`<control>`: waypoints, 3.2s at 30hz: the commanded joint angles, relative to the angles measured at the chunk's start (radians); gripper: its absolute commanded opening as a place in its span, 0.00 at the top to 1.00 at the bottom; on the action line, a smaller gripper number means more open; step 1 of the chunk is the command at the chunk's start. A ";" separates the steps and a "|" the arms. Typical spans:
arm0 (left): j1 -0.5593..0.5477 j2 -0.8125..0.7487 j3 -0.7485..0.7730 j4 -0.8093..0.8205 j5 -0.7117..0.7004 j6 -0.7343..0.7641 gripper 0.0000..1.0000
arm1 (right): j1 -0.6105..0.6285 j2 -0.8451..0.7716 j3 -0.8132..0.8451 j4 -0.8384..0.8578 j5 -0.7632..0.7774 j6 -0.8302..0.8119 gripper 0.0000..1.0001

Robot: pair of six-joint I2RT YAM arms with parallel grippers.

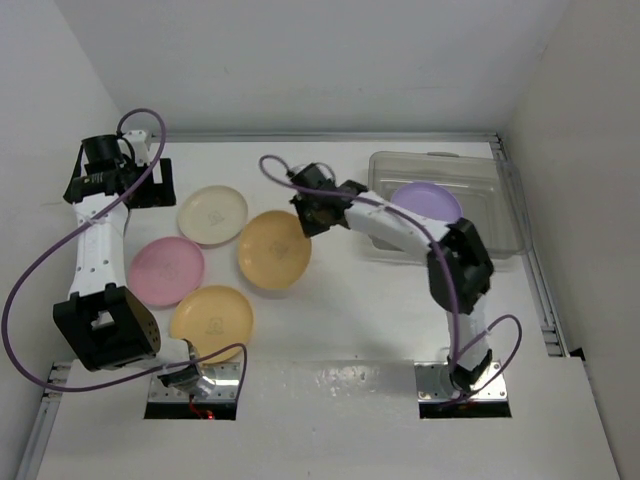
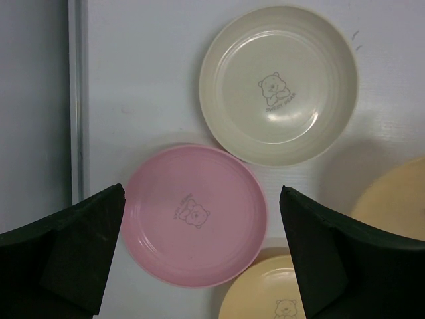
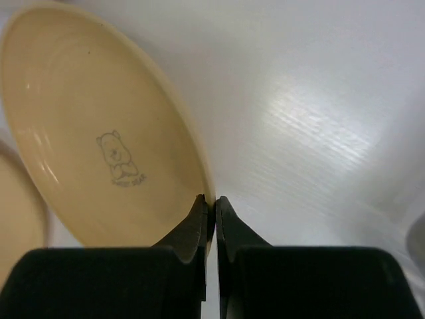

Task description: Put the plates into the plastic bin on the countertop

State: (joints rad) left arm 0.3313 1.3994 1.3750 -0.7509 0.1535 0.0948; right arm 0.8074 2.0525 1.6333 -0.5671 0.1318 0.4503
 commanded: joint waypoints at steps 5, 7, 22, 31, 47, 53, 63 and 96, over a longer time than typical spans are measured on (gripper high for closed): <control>0.012 0.030 0.075 0.016 0.035 -0.004 0.00 | -0.405 -0.397 -0.056 -0.034 -0.057 0.091 1.00; 0.012 0.030 0.075 0.016 0.035 -0.004 0.00 | -0.504 -0.428 -0.091 -0.082 -0.014 0.097 1.00; 0.012 0.072 0.047 0.035 0.123 -0.032 0.01 | -0.959 -0.439 -0.288 -0.096 -0.101 0.097 1.00; 0.022 0.081 0.078 0.035 0.136 -0.012 0.01 | -0.968 -0.379 -0.320 -0.083 -0.121 0.071 0.64; 0.066 0.099 0.096 0.035 0.083 -0.012 0.01 | -0.553 -0.471 -0.171 -0.134 -0.012 -0.073 0.24; 0.150 0.036 0.013 0.035 0.004 -0.035 0.01 | -0.055 -0.164 0.009 0.038 -0.269 -0.032 0.20; 0.206 -0.039 -0.122 0.035 -0.042 0.054 0.01 | 0.242 0.297 0.315 0.015 -0.327 -0.104 0.25; 0.206 0.118 0.065 0.044 0.054 0.008 0.01 | -0.845 -0.482 -0.325 0.007 0.022 0.165 1.00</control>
State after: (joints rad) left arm 0.5320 1.5097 1.3792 -0.7284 0.1864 0.1253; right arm 0.0605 1.5265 1.3521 -0.4641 0.1024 0.5869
